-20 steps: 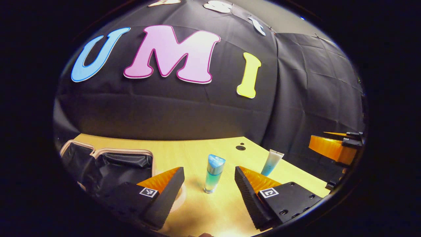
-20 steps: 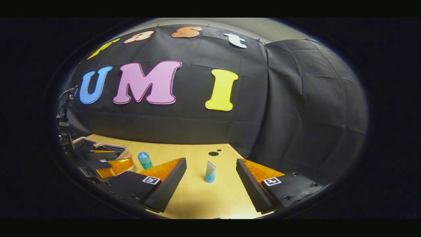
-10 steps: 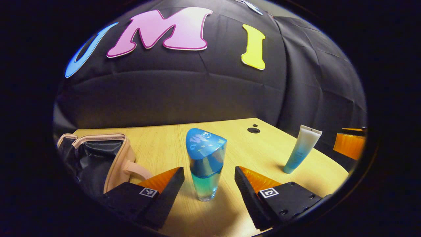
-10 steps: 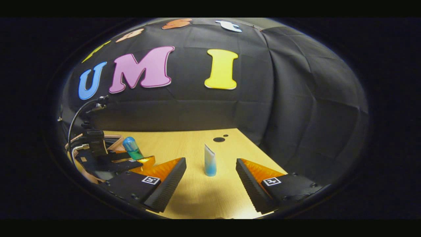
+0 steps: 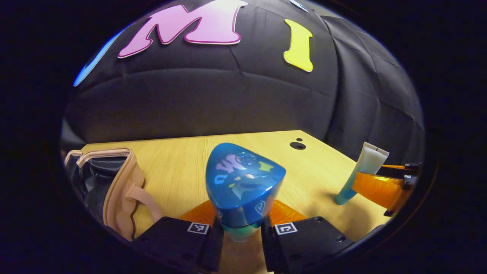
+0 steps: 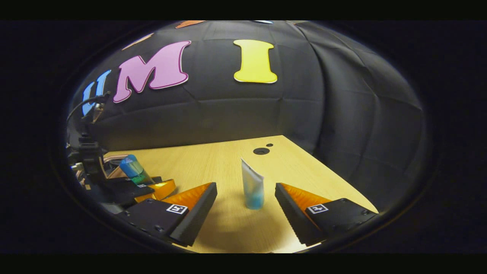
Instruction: First open the suitcase, pack the skin care products into it, and then close the suitcase.
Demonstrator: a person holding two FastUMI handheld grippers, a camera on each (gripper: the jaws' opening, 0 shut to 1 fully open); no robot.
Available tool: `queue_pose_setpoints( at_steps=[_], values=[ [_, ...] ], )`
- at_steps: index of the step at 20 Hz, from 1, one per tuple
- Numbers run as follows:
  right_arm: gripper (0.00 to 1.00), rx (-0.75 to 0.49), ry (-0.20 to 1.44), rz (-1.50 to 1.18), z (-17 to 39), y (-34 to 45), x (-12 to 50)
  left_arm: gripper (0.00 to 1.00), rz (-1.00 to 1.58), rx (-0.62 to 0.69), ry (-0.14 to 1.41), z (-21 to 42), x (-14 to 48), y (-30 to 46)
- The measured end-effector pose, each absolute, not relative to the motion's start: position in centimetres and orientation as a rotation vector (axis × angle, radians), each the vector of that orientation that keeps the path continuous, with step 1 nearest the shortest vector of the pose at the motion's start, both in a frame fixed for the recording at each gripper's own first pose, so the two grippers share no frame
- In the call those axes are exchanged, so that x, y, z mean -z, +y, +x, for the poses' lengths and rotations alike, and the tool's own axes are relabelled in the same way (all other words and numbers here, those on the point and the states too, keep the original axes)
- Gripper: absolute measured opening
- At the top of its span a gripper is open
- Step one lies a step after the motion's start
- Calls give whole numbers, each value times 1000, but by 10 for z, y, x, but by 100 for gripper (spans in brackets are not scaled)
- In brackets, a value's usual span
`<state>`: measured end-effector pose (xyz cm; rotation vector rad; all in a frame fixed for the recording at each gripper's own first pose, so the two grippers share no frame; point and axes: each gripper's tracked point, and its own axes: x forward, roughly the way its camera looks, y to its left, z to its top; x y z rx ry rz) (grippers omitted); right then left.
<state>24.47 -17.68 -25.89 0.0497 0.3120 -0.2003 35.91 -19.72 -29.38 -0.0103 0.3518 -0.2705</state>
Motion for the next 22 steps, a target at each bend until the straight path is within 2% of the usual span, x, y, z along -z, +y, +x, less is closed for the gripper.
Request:
queue_pose_setpoints(
  at_steps=[1, 6, 7, 9, 10, 13, 15, 17, 18, 19, 20, 21, 22],
  values=[
    [98, 209, 309, 56, 250, -178, 260, 48, -16, 277, 352, 359, 294, -198],
    [98, 254, 314, 51, 273, -192, 270, 48, 13, 283, 350, 353, 296, -197],
    [97, 255, 325, 46, 275, -193, 274, 51, 19, 276, 350, 351, 295, -195],
    [94, 248, 342, 31, 278, -190, 281, 48, 21, 279, 350, 348, 295, -195],
    [86, 242, 350, 21, 279, -188, 285, 48, 18, 279, 350, 347, 296, -195],
    [53, 232, 374, -24, 278, -186, 295, 48, 7, 282, 353, 346, 295, -192],
    [40, 211, 376, -21, 281, -180, 297, 48, 1, 283, 353, 345, 294, -191],
    [34, 195, 381, -21, 279, -174, 298, 48, -14, 292, 353, 343, 294, -190],
    [38, 186, 385, -40, 275, -169, 298, 48, -24, 295, 350, 340, 294, -189],
    [30, 174, 363, -62, 274, -165, 293, 47, -35, 303, 348, 339, 292, -188],
    [29, 162, 345, -83, 275, -160, 288, 47, -45, 314, 336, 336, 291, -187],
    [35, 144, 325, -93, 274, -154, 279, 47, -52, 328, 324, 334, 287, -187],
    [30, 127, 308, -92, 273, -145, 272, 47, -59, 340, 313, 330, 286, -186]
  ],
)
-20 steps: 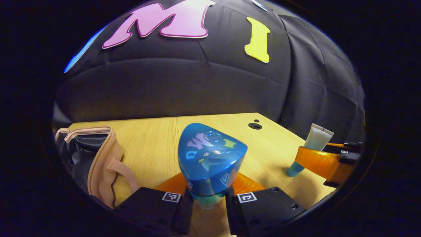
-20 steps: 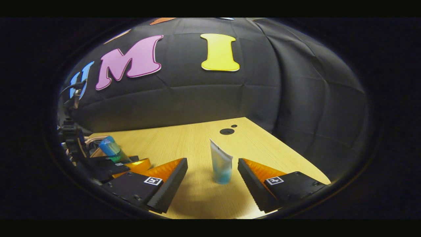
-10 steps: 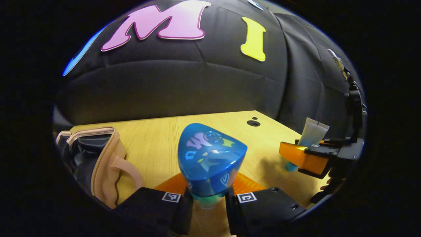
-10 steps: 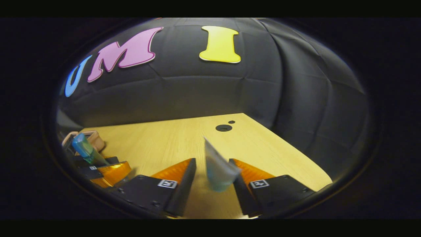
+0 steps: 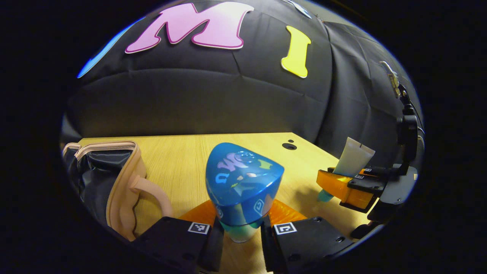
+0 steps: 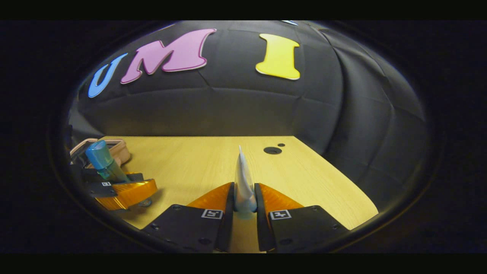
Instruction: First open the suitcase, pack the skin care products into it, and then close the suitcase.
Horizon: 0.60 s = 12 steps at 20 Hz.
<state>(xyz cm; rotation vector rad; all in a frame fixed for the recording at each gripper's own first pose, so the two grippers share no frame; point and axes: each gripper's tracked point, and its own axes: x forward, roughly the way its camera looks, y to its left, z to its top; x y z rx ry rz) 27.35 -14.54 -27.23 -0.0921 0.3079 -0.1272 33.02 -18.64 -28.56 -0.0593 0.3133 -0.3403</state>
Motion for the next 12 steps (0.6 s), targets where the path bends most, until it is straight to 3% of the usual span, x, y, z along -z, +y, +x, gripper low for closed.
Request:
queue_pose_setpoints(
  at_steps=[4, 5, 6, 12],
  values=[
    [29, 83, 247, -82, 265, -117, 241, 46, -73, 340, 271, 320, 260, -175],
    [24, 70, 237, -76, 262, -109, 233, 47, -69, 335, 251, 317, 249, -171],
    [29, 56, 225, -73, 258, -101, 224, 43, -64, 333, 233, 314, 236, -164],
    [29, -98, 132, -75, 247, -18, 163, 46, -64, 251, 213, 285, 184, -86]
  ],
)
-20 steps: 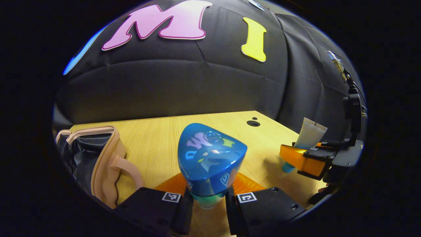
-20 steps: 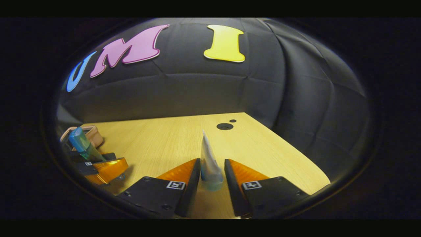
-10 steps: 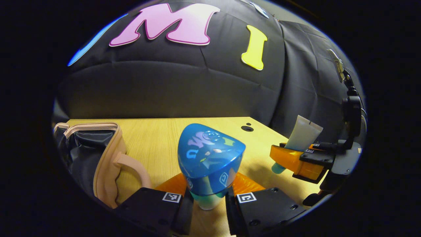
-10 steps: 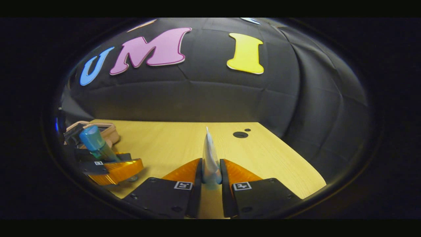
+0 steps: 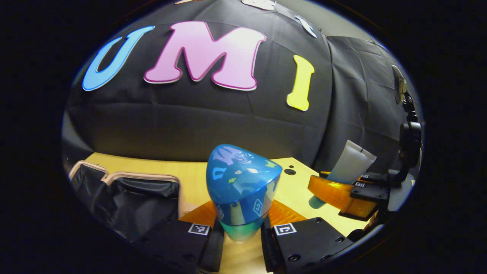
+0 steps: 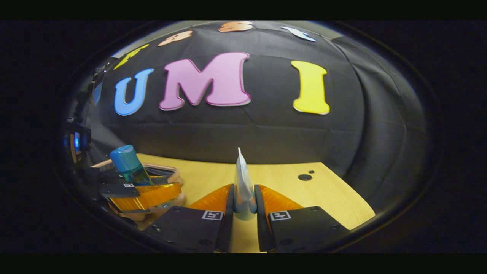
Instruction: First open the suitcase, pack the skin care products into it, and then close the suitcase.
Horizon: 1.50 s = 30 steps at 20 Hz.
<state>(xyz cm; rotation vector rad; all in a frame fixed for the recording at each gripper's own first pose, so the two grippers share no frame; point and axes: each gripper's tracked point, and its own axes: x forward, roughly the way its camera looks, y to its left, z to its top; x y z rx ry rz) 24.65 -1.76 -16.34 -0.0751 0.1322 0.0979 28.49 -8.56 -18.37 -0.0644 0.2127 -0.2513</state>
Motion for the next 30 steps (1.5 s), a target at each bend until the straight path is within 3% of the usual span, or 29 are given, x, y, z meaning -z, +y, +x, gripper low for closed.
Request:
queue_pose_setpoints(
  at_steps=[2, 3, 4, 5, 6, 9, 10, 11, 12, 13, 14, 16, 17, 18, 20, 21, 22, 23, 25, 26, 27, 30],
  values=[
    [24, -165, 112, -72, 244, 19, 150, 46, -55, 180, 219, 276, 174, -40],
    [29, -197, 117, -54, 241, 37, 149, 43, -57, 142, 234, 273, 176, -16],
    [33, -224, 123, -37, 238, 55, 147, 46, -61, 101, 263, 270, 183, 9],
    [29, -246, 121, -30, 235, 71, 145, 50, -64, 65, 295, 269, 193, 30],
    [29, -269, 122, -29, 234, 87, 144, 46, -66, 36, 334, 267, 204, 50],
    [33, -325, 156, 2, 222, 128, 152, 46, -49, -3, 454, 262, 243, 91],
    [24, -333, 166, 5, 218, 139, 156, 47, -50, -8, 496, 261, 256, 99],
    [29, -334, 165, 3, 215, 145, 157, 46, -58, 4, 532, 262, 268, 102],
    [29, -334, 164, 0, 213, 149, 159, 50, -69, 2, 575, 262, 280, 106],
    [29, -332, 164, 1, 211, 151, 162, 43, -75, 11, 618, 263, 291, 109],
    [29, -331, 165, 7, 208, 152, 164, 50, -75, 5, 660, 265, 300, 113],
    [29, -330, 185, 25, 202, 151, 169, 47, -66, 10, 721, 274, 312, 113],
    [34, -328, 194, 32, 200, 149, 171, 43, -74, 9, 742, 278, 316, 113],
    [34, -319, 197, 29, 199, 146, 171, 47, -80, 3, 743, 284, 314, 112],
    [23, -303, 184, 19, 199, 137, 166, 50, -87, -2, 782, 292, 321, 111],
    [24, -302, 185, 38, 200, 135, 164, 47, -84, -4, 812, 294, 325, 112],
    [34, -302, 197, 65, 202, 133, 164, 47, -79, -14, 840, 295, 330, 111],
    [24, -298, 211, 84, 203, 131, 166, 47, -66, -19, 847, 296, 329, 111],
    [23, -281, 231, 79, 205, 125, 169, 43, -42, -24, 848, 299, 329, 110],
    [23, -270, 231, 52, 206, 122, 170, 47, -41, -34, 851, 298, 327, 110],
    [29, -269, 235, 25, 207, 121, 170, 48, -35, -43, 843, 298, 325, 111],
    [29, -303, 270, 20, 206, 134, 177, 54, -73, -77, 783, 298, 313, 116]
  ],
)
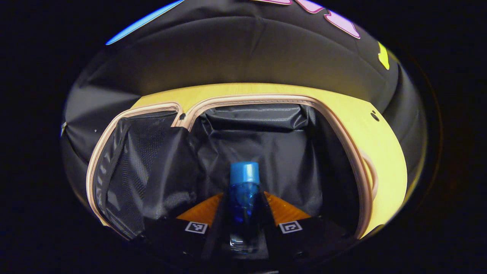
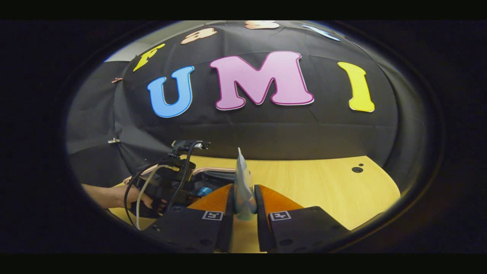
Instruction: First open the suitcase, pack the skin care products into it, and then close the suitcase.
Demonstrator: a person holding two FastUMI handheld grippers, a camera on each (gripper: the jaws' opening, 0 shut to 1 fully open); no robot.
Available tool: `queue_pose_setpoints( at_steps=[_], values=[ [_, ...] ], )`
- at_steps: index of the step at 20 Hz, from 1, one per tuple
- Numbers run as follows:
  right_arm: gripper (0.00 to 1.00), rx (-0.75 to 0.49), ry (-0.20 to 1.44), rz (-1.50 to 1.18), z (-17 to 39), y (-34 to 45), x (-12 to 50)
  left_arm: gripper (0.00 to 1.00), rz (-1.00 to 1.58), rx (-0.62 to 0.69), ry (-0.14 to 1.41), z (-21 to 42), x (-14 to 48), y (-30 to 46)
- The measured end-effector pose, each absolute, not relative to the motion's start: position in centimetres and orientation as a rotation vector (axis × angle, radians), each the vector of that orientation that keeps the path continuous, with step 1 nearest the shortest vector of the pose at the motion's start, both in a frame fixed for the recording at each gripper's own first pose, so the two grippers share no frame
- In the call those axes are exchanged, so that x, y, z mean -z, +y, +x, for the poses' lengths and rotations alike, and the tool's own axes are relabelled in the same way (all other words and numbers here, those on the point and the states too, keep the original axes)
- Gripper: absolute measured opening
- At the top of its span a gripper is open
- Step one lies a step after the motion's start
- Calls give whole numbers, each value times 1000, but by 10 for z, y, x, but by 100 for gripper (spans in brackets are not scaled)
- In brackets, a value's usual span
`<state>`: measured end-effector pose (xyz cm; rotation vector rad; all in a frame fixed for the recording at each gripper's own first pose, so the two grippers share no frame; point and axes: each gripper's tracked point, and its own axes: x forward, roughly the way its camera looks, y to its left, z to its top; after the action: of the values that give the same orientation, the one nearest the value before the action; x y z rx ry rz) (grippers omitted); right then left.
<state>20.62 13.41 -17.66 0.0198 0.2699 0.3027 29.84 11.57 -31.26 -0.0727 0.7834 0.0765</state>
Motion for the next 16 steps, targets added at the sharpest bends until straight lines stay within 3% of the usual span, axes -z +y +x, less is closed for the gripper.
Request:
queue_pose_setpoints(
  at_steps=[1, 2, 5, 12, 16],
  values=[
    [29, -312, 280, 25, 207, 140, 178, 63, -101, -86, 721, 300, 298, 118],
    [29, -324, 291, 31, 209, 146, 179, 65, -122, -109, 658, 298, 284, 124],
    [29, -358, 328, 43, 216, 169, 187, 88, -172, -155, 476, 276, 225, 158],
    [29, -382, 498, 34, 249, 222, 249, 89, -212, -198, 328, 206, 173, 211],
    [29, -322, 664, -40, 259, 230, 307, 89, -296, -192, 283, 177, 159, 226]
  ],
)
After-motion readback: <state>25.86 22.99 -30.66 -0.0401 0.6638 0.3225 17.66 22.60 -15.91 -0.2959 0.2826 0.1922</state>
